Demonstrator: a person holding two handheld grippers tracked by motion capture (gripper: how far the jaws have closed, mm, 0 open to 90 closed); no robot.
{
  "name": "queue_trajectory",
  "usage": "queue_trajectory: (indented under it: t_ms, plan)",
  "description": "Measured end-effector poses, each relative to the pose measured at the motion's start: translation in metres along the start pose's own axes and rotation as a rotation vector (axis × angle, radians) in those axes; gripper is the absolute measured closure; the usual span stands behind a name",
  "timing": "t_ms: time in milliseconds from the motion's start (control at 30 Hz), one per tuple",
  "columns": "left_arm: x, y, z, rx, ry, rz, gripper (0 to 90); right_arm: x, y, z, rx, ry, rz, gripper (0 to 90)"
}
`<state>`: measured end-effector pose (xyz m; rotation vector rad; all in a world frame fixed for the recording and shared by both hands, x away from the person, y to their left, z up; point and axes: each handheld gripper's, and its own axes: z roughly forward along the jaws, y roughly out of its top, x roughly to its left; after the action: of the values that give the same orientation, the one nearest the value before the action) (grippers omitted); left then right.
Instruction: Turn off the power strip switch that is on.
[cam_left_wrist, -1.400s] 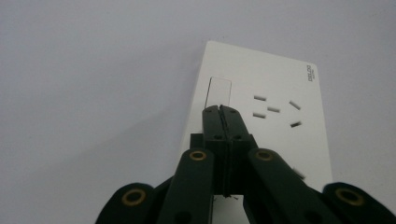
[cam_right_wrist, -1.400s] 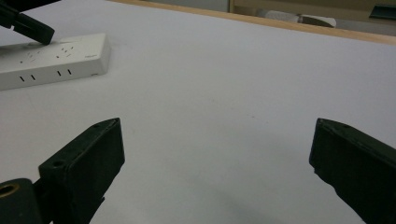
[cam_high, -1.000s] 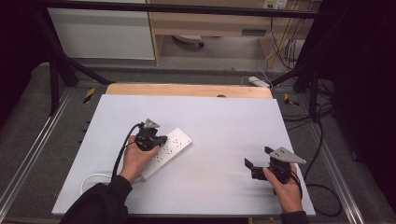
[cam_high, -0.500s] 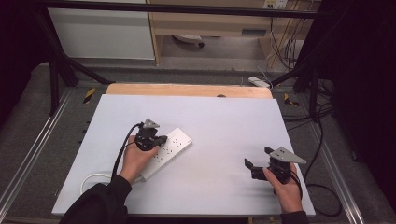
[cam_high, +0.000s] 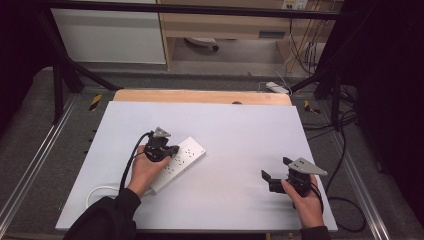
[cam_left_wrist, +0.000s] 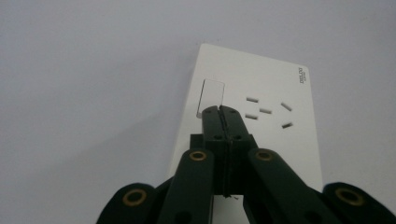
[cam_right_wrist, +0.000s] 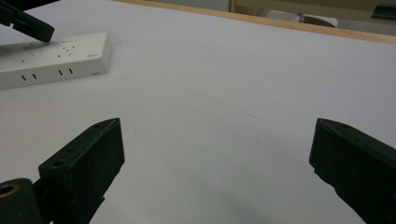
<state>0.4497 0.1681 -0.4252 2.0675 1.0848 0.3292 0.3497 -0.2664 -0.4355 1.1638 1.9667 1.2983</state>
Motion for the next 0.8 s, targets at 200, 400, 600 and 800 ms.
queue_trajectory:
  t_ms: [200, 400, 600, 800]
  plan:
    - [-0.0002, 0.0005, -0.0015, -0.013, -0.003, -0.001, 90.0, -0.0001, -0.0001, 0.0001, 0.0, 0.0, -0.001, 3.7]
    - [-0.0001, 0.0021, -0.0052, -0.056, -0.011, -0.001, 90.0, 0.0, -0.0001, 0.0003, 0.0, -0.001, 0.0, 3.7]
    - [-0.0008, 0.0024, -0.0056, -0.072, -0.015, 0.005, 90.0, 0.0, -0.0001, 0.0004, 0.0, -0.001, 0.001, 3.7]
    - [-0.0023, 0.0033, -0.0051, -0.086, -0.008, 0.007, 81.5, -0.0002, 0.0, 0.0001, -0.002, 0.0, 0.001, 3.7]
